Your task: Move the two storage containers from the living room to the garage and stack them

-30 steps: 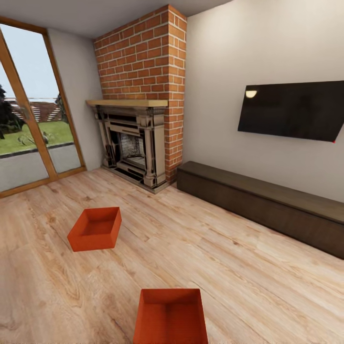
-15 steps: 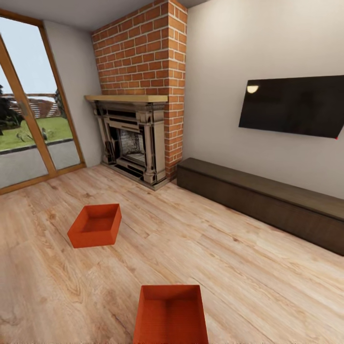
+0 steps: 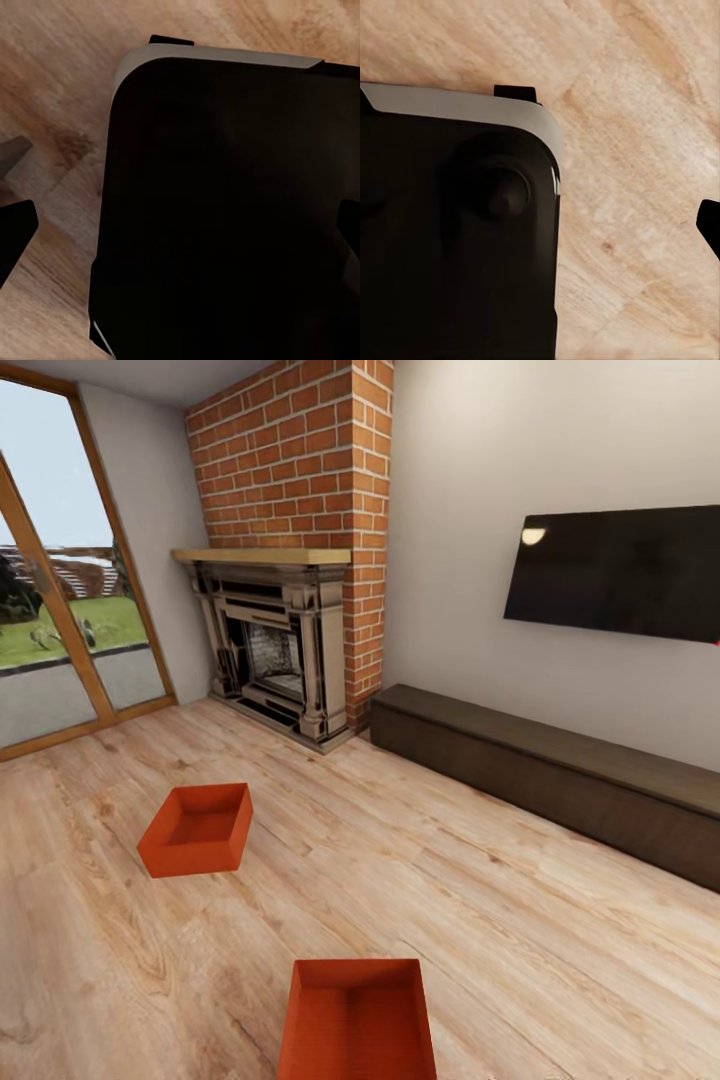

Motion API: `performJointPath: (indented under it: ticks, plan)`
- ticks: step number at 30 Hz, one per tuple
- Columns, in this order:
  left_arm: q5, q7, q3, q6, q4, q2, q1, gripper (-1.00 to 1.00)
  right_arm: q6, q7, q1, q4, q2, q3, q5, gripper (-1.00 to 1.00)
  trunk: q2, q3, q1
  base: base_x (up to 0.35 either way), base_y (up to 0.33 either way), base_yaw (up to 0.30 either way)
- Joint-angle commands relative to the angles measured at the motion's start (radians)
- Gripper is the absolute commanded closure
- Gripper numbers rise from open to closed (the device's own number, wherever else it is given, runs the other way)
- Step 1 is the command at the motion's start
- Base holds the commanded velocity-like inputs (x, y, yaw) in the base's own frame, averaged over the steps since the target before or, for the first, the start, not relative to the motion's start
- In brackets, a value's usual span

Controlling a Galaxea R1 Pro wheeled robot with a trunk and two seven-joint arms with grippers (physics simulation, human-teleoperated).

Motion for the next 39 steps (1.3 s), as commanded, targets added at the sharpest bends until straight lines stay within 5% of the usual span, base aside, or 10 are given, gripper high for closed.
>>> performJointPath:
  ticks: [1, 39]
  plan:
    - [0.006, 0.000, 0.002, -0.002, 0.000, 0.000, 0.000, -1.00, -0.005, 0.000, -0.001, 0.003, 0.001, 0.008, -0.008, -1.00, 0.000, -0.002, 0.000, 0.013, 0.000, 0.000]
    - [0.006, 0.001, 0.003, -0.002, 0.000, 0.000, 0.000, -1.00, -0.005, 0.000, -0.001, 0.003, -0.003, 0.008, -0.010, -1.00, 0.000, -0.064, 0.000, 0.001, 0.000, 0.000]
